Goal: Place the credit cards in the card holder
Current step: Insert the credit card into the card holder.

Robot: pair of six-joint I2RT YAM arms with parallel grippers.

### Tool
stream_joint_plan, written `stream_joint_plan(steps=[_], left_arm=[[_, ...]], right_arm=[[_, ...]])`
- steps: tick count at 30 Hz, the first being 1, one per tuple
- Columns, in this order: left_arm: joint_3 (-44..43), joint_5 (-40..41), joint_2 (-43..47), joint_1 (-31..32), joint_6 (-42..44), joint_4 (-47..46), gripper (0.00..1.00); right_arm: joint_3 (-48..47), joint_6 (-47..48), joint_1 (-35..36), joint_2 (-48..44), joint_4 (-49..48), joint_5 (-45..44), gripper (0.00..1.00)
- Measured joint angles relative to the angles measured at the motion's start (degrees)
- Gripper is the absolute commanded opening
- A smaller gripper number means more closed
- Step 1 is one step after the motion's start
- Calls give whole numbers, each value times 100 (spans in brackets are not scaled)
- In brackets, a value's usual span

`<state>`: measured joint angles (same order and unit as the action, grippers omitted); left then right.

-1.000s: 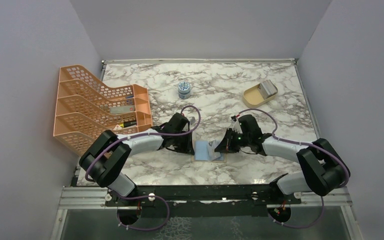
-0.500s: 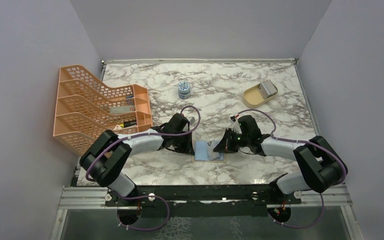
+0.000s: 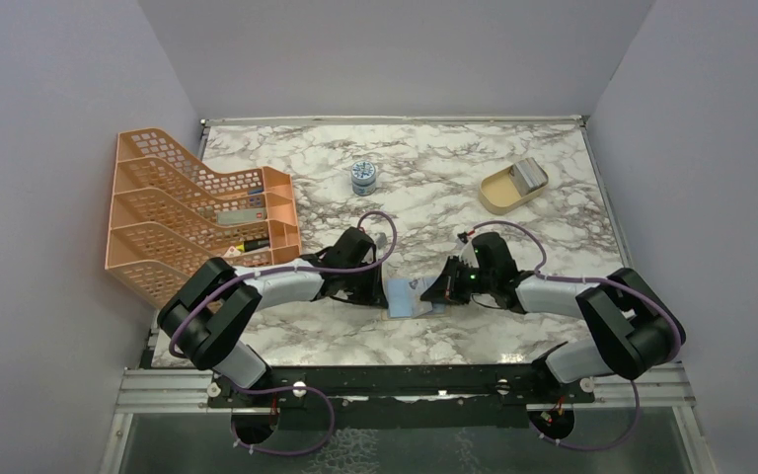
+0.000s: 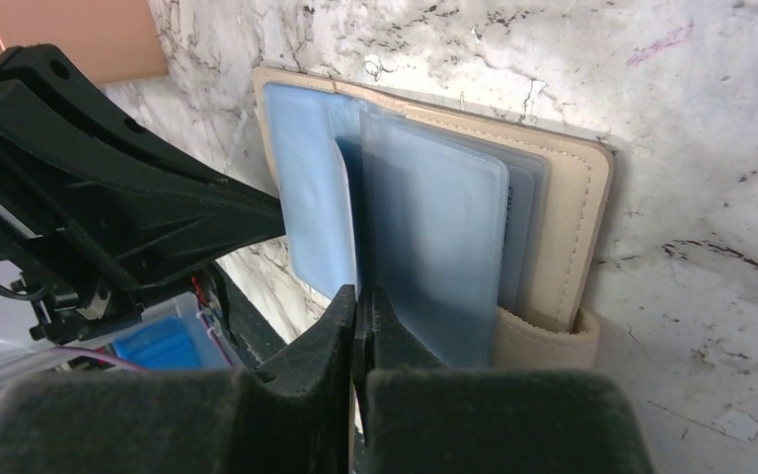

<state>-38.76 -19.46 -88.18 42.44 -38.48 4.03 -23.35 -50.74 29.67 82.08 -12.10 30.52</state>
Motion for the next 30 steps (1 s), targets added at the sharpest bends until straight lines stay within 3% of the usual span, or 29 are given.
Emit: stream_joint_plan(steps=[30], left_arm=[[144,2,44,15,-170,-236,0]], right_arm=[[247,-374,2,223,-769,-44,1]])
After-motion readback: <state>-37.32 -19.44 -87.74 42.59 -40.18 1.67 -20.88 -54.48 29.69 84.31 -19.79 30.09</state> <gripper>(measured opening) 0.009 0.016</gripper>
